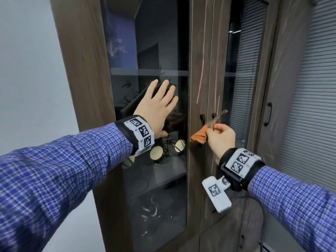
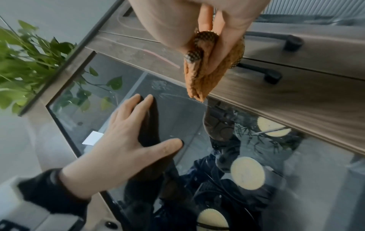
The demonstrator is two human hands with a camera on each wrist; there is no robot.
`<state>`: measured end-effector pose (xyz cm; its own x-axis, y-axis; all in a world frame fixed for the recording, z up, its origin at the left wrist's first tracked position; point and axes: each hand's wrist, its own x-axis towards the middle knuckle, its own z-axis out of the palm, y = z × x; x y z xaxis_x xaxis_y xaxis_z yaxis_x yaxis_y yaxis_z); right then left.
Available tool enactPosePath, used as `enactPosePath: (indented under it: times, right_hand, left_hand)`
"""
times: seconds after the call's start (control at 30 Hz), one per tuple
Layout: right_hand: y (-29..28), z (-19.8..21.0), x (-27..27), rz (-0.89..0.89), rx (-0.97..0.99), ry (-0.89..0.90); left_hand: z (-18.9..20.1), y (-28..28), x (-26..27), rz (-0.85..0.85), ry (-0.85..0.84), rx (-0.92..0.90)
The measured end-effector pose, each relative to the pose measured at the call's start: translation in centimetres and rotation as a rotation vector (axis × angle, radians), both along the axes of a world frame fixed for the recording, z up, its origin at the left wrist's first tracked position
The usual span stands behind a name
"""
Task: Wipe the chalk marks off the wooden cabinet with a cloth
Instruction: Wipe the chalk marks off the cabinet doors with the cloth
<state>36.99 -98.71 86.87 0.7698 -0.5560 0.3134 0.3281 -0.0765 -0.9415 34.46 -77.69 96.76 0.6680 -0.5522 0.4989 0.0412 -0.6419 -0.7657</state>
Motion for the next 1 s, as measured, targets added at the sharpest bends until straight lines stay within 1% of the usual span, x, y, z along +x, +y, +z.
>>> enactPosePath:
  times: [0.07,0.13,0.3,0.43,0.53,0.6,0.63,0.7,0.77,0.8,0.87,0.9,0.93,1.0]
  right_hand:
    - [0.3,-0.6,-0.4,-0.009,-0.024,0.017]
    - [0.7,-0.3,-0.4,-0.008,-0.063,0.024]
    - [2.0,4.0,0.2,-0.03,-0.185,-0.074]
    - [2.2,7.8,1.7,-0.036,-0.11,-0.122]
    - [0.6,10.2,2.6,0.016,-0.074,-0.176]
    - [-0.5,11.2,3.1,0.055,-0.08,-0.229]
    - [-0.9,11.2,3.4,0.078,-0.095,-0.249]
    - [-1.5,9.8,4.2,0.114,-0.155,-0.305]
    - [-2.1,7.7,4.4,0.203,-0.201,-0.321]
    - [-2.0,6.5,4.8,0.259,-0.194,-0.31]
    - [-1.8,5.8,5.4,0.388,-0.095,-0.288]
    - [-1.5,6.2,6.0,0.427,-0.065,-0.28]
    - [-1.1,7.1,6.6,0.43,-0.077,-0.293]
    - [-0.4,10.1,7.5,0.386,-0.119,-0.356]
  left_hand:
    - [0.0,0.0,0.0,0.004,-0.003,0.006]
    - [0.0,-0.1,-0.1,0.011,-0.005,0.007]
    - [0.4,-0.7,-0.4,0.044,0.009,0.0]
    - [0.8,-1.0,-0.7,0.072,0.046,-0.002]
    - [1.5,-1.7,-1.4,0.107,0.066,-0.007]
    - [2.8,-2.9,-1.7,0.121,0.012,-0.08]
    - [3.9,-3.6,-1.7,0.14,-0.035,-0.15]
    - [6.7,-4.9,-1.5,0.178,-0.119,-0.32]
    - [9.5,-5.9,-1.0,0.199,-0.152,-0.43]
    - [10.6,-6.1,-0.7,0.21,-0.155,-0.448]
    - [12.2,-6.3,-0.4,0.23,-0.164,-0.449]
    - [12.6,-6.2,-0.4,0.237,-0.171,-0.443]
    - [12.8,-6.2,-0.4,0.241,-0.177,-0.434]
    - [13.0,-6.1,-0.3,0.241,-0.183,-0.427]
